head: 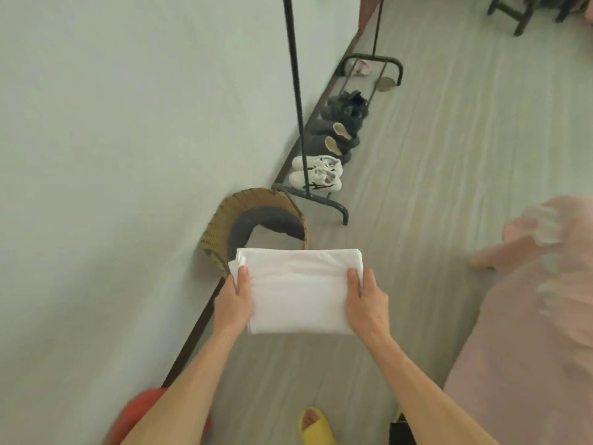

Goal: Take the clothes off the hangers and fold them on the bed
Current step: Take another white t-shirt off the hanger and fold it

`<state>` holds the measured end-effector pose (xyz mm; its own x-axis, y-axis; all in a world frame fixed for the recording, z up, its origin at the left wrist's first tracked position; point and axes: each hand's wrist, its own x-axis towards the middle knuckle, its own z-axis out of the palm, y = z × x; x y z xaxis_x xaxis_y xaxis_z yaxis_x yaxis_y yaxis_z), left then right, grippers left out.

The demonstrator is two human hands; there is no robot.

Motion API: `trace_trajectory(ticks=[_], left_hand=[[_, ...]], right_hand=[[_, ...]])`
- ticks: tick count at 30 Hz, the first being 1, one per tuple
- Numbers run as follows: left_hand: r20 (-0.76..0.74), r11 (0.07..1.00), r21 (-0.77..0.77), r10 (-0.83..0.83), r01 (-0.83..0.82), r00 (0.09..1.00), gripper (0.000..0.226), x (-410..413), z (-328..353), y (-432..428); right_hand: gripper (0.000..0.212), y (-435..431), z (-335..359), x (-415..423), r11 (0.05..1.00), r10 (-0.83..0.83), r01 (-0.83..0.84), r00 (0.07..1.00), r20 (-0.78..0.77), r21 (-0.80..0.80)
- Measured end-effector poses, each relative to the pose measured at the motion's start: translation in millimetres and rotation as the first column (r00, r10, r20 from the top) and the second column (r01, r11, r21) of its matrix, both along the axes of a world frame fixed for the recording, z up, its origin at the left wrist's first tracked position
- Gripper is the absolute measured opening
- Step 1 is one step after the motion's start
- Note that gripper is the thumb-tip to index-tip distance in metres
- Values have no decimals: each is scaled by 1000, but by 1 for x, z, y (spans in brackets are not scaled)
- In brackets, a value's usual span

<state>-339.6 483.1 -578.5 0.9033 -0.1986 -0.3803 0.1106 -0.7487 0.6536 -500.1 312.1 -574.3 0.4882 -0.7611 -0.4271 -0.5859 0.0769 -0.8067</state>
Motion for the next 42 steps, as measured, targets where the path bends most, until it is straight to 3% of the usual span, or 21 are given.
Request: trace_trajectory(ticks=[5,9,13,18,24,30,36,40,42], left_hand=[[-80,997,29,80,-78,994,50,62,8,56],[-232,992,-11,117,-123,966,52,122,-7,56],[-475,983,-119,70,-143,877,41,189,-30,32],[-635,999,-48,-11,-25,773,53,291,-90,-8],[-682,997,19,-46,80,730,48,363,-177,-44],[-692,960,97,-125,263,711,45,403,-302,-68],[-682,920,120,-196,372,704,42,429,-425,-87],[-648,883,183,-222,432,728,56,435,-479,-96],[-596,833,281,-238,476,767,68,431,-491,-96]], right_hand=[[38,46,-3,73,996,72,-70,996,-45,47],[36,44,-19,126,997,64,-59,993,-95,58],[34,24,-50,184,999,46,-41,988,-150,36],[28,-7,-119,270,995,64,-42,965,-256,93],[19,-19,-208,329,989,100,-38,892,-441,146],[29,-19,-320,361,978,55,71,819,-571,196],[27,-28,-433,384,966,-50,185,819,-572,180],[34,-35,-482,390,962,-100,221,828,-552,158],[48,-35,-498,389,962,-77,206,834,-546,180]])
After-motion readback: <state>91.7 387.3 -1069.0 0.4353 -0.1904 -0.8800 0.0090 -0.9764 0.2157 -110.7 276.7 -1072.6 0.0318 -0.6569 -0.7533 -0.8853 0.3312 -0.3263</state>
